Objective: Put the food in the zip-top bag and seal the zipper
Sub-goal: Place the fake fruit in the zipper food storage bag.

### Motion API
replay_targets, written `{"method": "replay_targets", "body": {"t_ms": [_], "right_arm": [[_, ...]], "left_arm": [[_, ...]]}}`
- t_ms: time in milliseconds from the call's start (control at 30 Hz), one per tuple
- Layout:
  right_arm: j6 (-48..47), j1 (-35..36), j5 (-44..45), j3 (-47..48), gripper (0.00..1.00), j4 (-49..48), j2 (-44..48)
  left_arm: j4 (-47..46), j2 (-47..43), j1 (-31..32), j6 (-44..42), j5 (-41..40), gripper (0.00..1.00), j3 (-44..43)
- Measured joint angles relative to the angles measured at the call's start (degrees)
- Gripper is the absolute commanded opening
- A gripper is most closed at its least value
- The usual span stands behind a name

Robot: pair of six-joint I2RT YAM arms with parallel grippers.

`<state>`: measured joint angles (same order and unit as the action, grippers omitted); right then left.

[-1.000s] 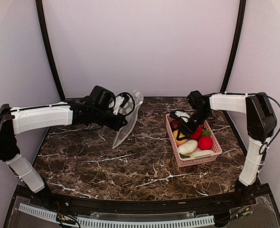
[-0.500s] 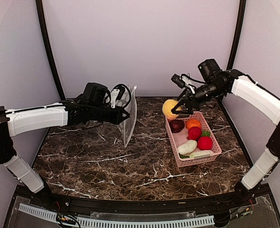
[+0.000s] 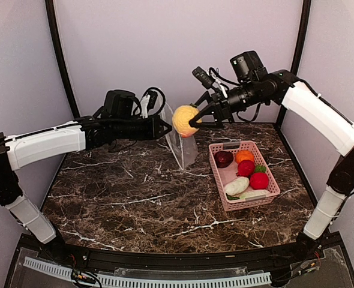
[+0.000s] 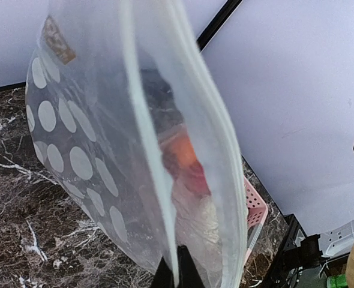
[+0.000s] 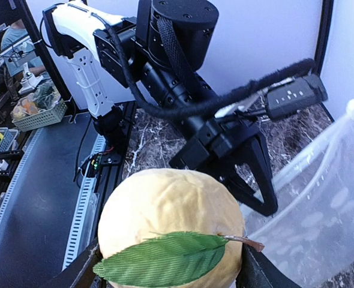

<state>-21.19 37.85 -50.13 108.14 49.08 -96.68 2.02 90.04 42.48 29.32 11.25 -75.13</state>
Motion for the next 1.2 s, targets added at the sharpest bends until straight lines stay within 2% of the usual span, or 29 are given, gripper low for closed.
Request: {"method": "replay_targets", "body": {"t_ms": [267, 533, 833, 1200], "right_arm": [[4.3, 3.7, -3.8, 4.4, 0.42, -2.1, -6.8], [5.4, 5.3, -3.3, 5.4, 0.41, -2.8, -8.3], [5.2, 6.4, 1.3, 1.2, 0.41, -4.9, -8.7], [5.2, 6.6, 8.9, 0.6, 0.41, -4.9, -8.6]], "left_arm": [[3.1, -0.2, 2.9, 0.8, 0.2, 0.01, -0.8], [4.9, -3.8, 2.7, 2.4, 0.1, 0.01, 2.2], [3.8, -11.9, 3.3, 6.1, 1.7, 0.01, 8.3], [2.9, -12.4, 3.0, 7.6, 0.5, 0.01, 10.8]]}}
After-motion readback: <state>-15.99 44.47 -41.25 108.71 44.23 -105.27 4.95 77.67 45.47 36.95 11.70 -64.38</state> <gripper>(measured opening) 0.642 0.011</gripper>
